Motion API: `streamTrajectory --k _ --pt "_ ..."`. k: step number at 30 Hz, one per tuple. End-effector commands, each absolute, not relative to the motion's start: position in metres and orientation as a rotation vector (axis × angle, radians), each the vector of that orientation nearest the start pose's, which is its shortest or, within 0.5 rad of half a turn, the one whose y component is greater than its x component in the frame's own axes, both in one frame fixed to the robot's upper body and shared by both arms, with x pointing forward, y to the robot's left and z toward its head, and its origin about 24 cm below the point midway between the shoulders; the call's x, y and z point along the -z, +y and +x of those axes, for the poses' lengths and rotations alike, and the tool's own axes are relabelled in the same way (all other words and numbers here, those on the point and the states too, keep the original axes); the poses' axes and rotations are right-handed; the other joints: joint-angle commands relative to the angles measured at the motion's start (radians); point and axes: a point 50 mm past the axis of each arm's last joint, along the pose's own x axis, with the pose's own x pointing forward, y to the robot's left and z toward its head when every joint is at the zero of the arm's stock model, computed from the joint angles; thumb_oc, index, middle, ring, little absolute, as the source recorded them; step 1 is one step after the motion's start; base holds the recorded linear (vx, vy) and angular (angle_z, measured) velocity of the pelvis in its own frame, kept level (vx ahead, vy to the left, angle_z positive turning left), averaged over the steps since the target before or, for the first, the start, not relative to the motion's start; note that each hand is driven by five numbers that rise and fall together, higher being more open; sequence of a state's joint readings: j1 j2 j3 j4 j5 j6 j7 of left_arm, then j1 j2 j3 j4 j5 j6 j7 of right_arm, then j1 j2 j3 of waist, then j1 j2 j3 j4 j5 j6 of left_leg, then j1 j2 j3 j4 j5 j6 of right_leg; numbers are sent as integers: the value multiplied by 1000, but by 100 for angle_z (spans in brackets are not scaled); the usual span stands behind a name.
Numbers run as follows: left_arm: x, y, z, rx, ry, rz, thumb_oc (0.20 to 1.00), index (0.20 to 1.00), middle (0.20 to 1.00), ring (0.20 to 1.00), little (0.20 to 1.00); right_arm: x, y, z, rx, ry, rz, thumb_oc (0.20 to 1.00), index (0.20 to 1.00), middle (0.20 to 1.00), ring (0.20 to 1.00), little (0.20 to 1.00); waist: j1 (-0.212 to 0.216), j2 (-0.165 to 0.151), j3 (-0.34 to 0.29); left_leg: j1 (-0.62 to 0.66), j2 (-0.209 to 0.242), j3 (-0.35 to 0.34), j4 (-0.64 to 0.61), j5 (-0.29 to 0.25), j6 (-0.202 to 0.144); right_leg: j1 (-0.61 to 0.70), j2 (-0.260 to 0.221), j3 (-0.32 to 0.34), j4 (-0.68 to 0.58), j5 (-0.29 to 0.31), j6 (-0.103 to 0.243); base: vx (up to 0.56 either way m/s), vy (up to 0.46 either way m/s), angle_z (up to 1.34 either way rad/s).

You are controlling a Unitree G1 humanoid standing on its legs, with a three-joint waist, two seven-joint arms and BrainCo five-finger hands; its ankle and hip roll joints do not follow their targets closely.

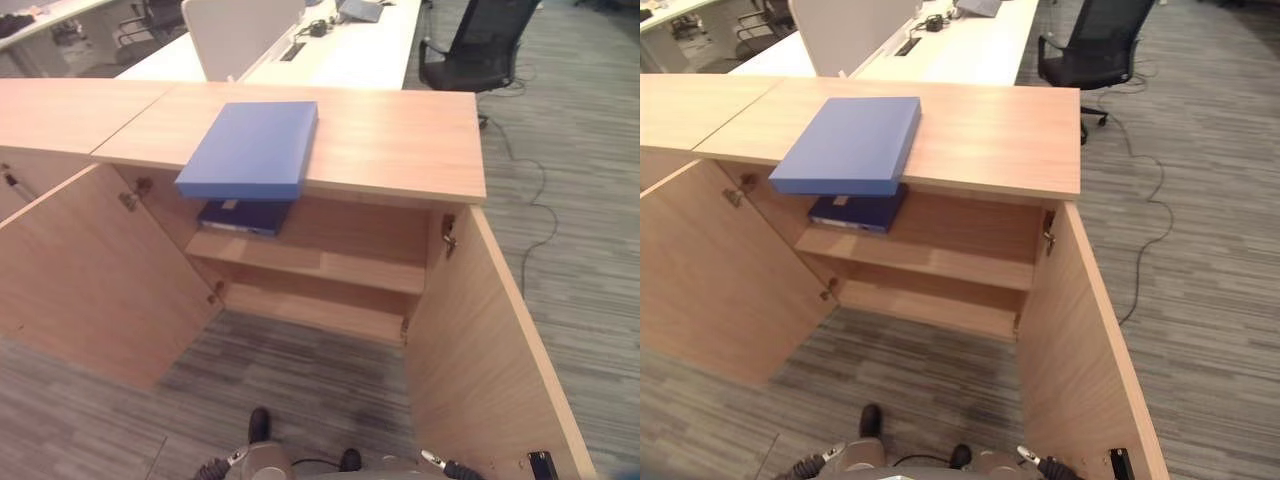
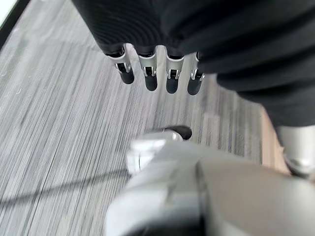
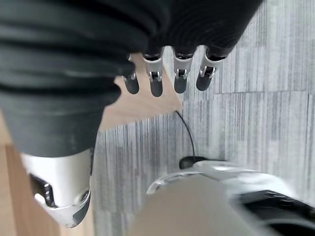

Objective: Put the empty folder in the office cabinet

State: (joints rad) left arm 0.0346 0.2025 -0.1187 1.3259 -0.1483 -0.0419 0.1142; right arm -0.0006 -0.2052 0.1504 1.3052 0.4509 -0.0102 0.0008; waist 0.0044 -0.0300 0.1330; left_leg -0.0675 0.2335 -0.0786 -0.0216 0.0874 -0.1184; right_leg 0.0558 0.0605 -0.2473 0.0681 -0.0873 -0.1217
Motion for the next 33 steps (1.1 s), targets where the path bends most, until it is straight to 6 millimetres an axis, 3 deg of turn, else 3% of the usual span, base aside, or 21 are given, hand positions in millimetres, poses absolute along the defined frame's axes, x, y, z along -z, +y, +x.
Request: streamTrajectory --k 1,4,8,15,16,18,20,23,26,28,31,33 --pt "171 217 64 -160 1291 219 1000 1000 1000 1000 1000 158 -259 81 439 1197 90 1000 1000 1000 1000 1000 12 42 -10 55 -23 54 -27 -9 10 72 -145 -13 -137 44 203 118 330 -1" --pt "171 217 64 -151 1288 228 1000 1000 1000 1000 1000 158 -260 79 448 1202 93 1000 1000 1000 1000 1000 8 48 -15 72 -38 61 -46 -15 13 70 -160 -11 -137 51 212 70 236 -1" --pt "168 222 74 -165 1255 247 1000 1000 1000 1000 1000 162 -253 73 466 1224 140 1000 1000 1000 1000 1000 -5 43 -30 99 -153 84 -66 -78 65 44 -264 1 -118 91 271 69 470 2" --pt "167 225 73 -186 1249 230 1000 1000 1000 1000 1000 163 -244 76 452 1214 165 1000 1000 1000 1000 1000 5 32 -30 112 -239 101 -66 -122 116 9 -344 27 -91 131 311 17 292 -4" --pt "166 227 76 -180 1237 234 1000 1000 1000 1000 1000 163 -241 83 427 1200 162 1000 1000 1000 1000 1000 16 33 -23 120 -274 120 -66 -138 135 -24 -382 13 -58 161 323 -29 371 -25" --pt "166 227 77 -178 1234 234 1000 1000 1000 1000 1000 162 -240 86 420 1190 164 1000 1000 1000 1000 1000 24 38 -19 121 -279 134 -66 -140 140 -38 -396 -9 -33 162 320 -30 274 -36" --pt "166 228 78 -169 1232 235 1000 1000 1000 1000 1000 162 -238 91 407 1177 170 1000 1000 1000 1000 1000 37 50 -8 129 -284 155 -66 -144 146 -37 -421 -100 37 144 296 -23 185 -23" --pt "165 231 79 -162 1232 243 1000 1000 1000 1000 1000 161 -232 98 376 1160 173 1000 1000 1000 1000 1000 36 54 5 139 -289 167 -66 -141 155 -29 -374 -109 139 81 257 -8 128 -23" --pt "166 229 77 -137 1242 252 1000 1000 1000 1000 1000 162 -226 100 351 1155 177 1000 1000 1000 1000 1000 24 46 3 139 -304 149 -66 -128 161 -65 -237 -32 179 2 228 9 30 5" --pt "166 227 77 -115 1244 262 1000 1000 1000 1000 1000 162 -223 101 343 1153 182 1000 1000 1000 1000 1000 15 37 9 134 -312 137 -66 -116 161 -89 -154 25 162 -13 206 0 -40 13" --pt "168 222 75 -50 1261 301 1000 1000 1000 1000 1000 163 -222 98 337 1165 175 1000 1000 1000 1000 1000 9 22 7 130 -319 118 -66 -108 157 -51 -98 51 56 7 195 14 -100 45" --pt "168 222 73 -37 1264 314 1000 1000 1000 1000 1000 164 -221 96 324 1171 164 1000 1000 1000 1000 1000 9 19 0 135 -309 121 -66 -111 152 -30 -85 44 8 20 194 27 -101 25"
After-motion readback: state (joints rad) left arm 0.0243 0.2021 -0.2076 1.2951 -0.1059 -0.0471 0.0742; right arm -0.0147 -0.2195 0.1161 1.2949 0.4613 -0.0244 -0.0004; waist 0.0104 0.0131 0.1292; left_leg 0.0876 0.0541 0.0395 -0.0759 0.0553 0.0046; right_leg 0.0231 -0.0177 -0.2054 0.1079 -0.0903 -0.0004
